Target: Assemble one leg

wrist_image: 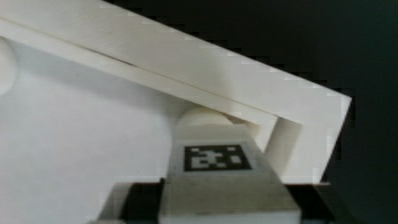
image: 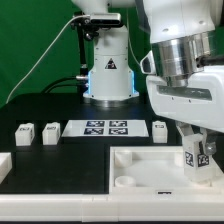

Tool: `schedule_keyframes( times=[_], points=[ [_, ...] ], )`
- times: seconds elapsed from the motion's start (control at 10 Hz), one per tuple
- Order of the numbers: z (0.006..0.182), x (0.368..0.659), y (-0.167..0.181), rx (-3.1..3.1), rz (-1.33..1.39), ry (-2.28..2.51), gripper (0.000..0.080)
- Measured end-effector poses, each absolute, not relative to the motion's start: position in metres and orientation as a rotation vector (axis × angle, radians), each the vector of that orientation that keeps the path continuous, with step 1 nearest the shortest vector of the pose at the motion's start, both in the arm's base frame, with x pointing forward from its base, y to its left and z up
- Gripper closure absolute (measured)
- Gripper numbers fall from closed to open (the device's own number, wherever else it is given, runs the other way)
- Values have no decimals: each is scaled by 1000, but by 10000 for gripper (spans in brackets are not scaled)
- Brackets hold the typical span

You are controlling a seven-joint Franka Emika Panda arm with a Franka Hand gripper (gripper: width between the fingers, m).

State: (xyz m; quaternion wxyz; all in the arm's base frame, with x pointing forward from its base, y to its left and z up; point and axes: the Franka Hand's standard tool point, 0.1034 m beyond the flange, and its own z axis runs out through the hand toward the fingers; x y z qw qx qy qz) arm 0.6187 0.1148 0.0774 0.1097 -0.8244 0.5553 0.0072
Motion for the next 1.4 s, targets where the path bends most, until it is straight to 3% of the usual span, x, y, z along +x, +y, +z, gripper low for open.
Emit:
schedule_keyframes(
  times=[0.1,0.2,0.3,1.2,1.4],
  points=[
    [77,618,115,-2460,15,1577,502],
    [77,618,116,-2464,14,1569,315],
    [76,618,115,-2574,1,1393,182],
    [73,617,125,-3063,-61,-286,150],
    [72,617,124,-3058,-68,-345,150]
  ],
)
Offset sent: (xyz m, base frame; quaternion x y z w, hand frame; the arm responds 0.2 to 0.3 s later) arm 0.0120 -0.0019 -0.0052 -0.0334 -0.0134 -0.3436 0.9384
